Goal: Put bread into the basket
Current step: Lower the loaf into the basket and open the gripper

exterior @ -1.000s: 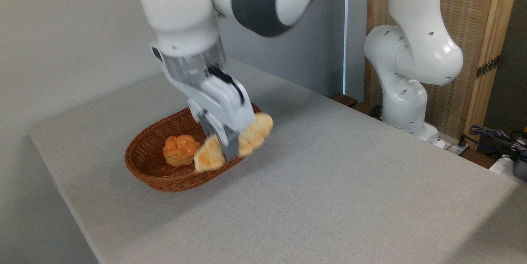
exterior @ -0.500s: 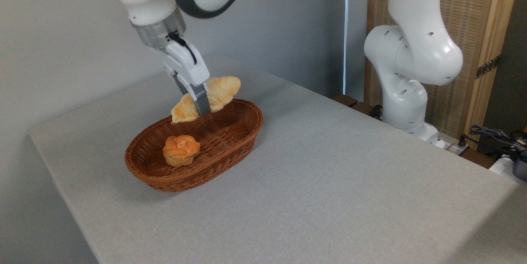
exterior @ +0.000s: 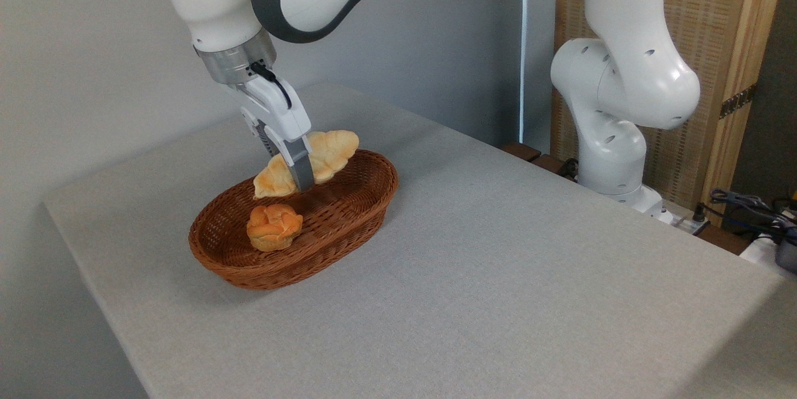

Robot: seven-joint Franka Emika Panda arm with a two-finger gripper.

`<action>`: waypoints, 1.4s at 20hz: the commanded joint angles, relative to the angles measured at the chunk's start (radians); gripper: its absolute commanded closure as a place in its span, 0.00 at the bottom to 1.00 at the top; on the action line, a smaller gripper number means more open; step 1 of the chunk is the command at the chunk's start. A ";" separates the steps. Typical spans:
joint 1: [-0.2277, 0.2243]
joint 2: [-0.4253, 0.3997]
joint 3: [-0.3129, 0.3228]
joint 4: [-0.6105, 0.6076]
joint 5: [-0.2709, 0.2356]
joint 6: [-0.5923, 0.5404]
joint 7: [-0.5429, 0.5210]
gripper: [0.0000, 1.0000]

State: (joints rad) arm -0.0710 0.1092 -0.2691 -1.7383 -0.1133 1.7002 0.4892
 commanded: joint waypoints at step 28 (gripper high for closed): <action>0.152 -0.151 0.140 0.123 0.024 -0.126 0.249 0.00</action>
State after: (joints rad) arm 0.1315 -0.0586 -0.1405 -1.6537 -0.0854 1.6113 0.7771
